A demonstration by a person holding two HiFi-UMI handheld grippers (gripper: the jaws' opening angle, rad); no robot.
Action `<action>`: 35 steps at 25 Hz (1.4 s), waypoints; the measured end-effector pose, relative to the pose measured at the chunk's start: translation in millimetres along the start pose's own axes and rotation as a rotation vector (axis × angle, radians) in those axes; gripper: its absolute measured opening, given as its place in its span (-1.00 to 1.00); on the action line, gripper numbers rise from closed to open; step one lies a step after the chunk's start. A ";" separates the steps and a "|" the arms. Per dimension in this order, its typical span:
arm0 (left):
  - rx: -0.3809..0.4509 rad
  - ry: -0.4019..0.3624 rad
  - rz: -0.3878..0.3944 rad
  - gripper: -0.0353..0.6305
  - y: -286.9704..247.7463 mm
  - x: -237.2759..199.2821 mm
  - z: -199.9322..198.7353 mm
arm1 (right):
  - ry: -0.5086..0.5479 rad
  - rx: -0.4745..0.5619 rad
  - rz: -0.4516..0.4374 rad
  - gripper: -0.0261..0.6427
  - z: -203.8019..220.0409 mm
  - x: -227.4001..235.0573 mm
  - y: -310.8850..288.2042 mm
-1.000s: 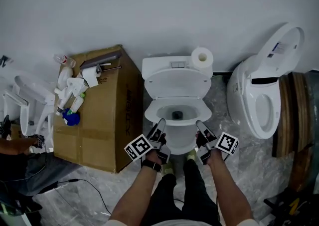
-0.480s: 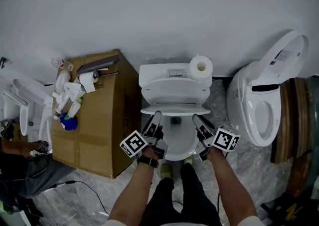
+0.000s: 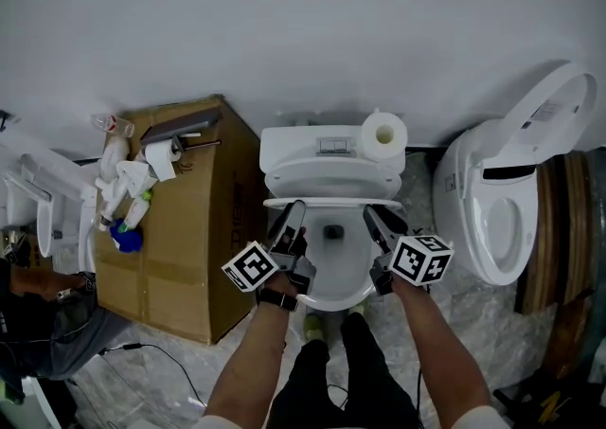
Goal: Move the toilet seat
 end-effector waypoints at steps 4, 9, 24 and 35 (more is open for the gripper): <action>-0.045 -0.193 -0.005 -0.36 -16.8 -2.0 -8.3 | 0.050 0.013 0.044 -0.69 -11.1 4.8 -11.8; -0.100 -0.290 -0.050 -0.52 -32.5 -6.2 -8.2 | 0.106 0.025 0.087 -0.71 -24.3 7.6 -27.0; -0.101 -0.331 -0.090 -0.58 -56.0 -14.7 -24.9 | 0.196 0.032 0.150 -0.71 -40.8 13.0 -49.2; -0.156 -0.433 -0.077 -0.71 -38.9 11.6 -10.9 | 0.268 0.013 0.127 -0.71 -29.8 -14.3 -26.4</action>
Point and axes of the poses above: the fingertips, and each gripper's own axes: y backward along the fingers, x to its right, z out of its underside, the point moved 4 cm from there along y, backward along the fingers, and after that the axes turned 5 degrees about -y, right-handed, at the moved point
